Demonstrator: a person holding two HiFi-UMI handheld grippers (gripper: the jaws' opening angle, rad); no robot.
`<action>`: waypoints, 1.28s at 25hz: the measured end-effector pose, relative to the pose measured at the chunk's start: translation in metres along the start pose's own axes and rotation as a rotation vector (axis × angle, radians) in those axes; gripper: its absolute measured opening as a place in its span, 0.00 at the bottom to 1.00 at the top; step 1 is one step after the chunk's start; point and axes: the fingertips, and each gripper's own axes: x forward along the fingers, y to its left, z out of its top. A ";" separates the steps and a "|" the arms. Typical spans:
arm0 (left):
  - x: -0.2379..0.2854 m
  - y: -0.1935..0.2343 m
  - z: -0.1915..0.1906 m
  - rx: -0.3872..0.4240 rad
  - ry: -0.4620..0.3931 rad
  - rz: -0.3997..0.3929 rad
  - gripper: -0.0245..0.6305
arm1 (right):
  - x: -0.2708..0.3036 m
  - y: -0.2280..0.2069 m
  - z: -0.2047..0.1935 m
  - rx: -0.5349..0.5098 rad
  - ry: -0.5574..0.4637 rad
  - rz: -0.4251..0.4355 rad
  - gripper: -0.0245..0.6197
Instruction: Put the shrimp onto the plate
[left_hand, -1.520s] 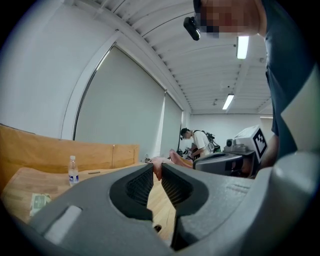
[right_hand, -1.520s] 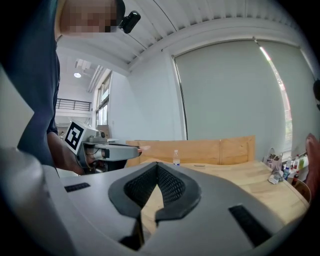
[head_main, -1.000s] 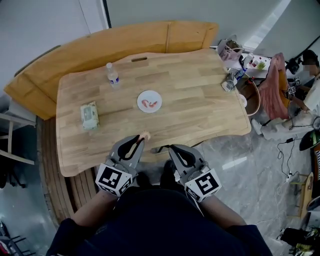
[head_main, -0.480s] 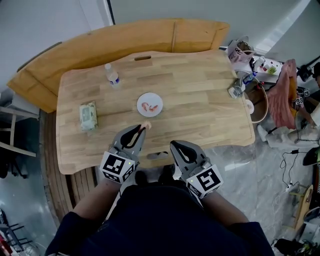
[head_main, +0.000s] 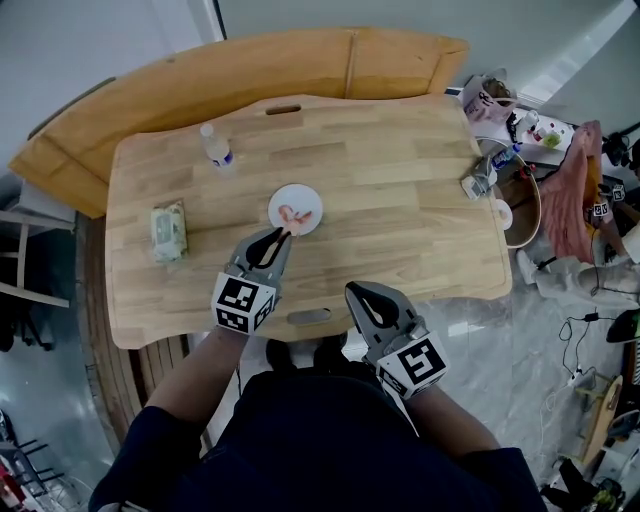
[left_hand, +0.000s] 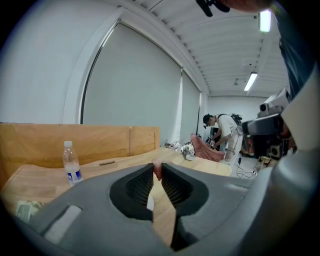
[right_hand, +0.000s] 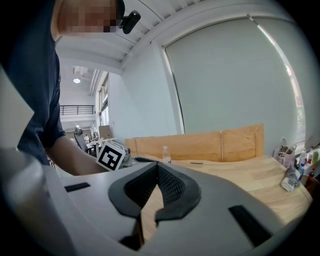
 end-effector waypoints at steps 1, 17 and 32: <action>0.007 0.004 -0.007 0.001 0.018 0.005 0.12 | 0.000 -0.002 -0.002 0.003 0.005 -0.001 0.05; 0.102 0.065 -0.100 -0.018 0.249 0.072 0.12 | 0.011 -0.030 -0.024 0.022 0.064 -0.002 0.05; 0.161 0.090 -0.160 0.024 0.493 0.074 0.12 | 0.017 -0.046 -0.041 0.081 0.090 -0.012 0.05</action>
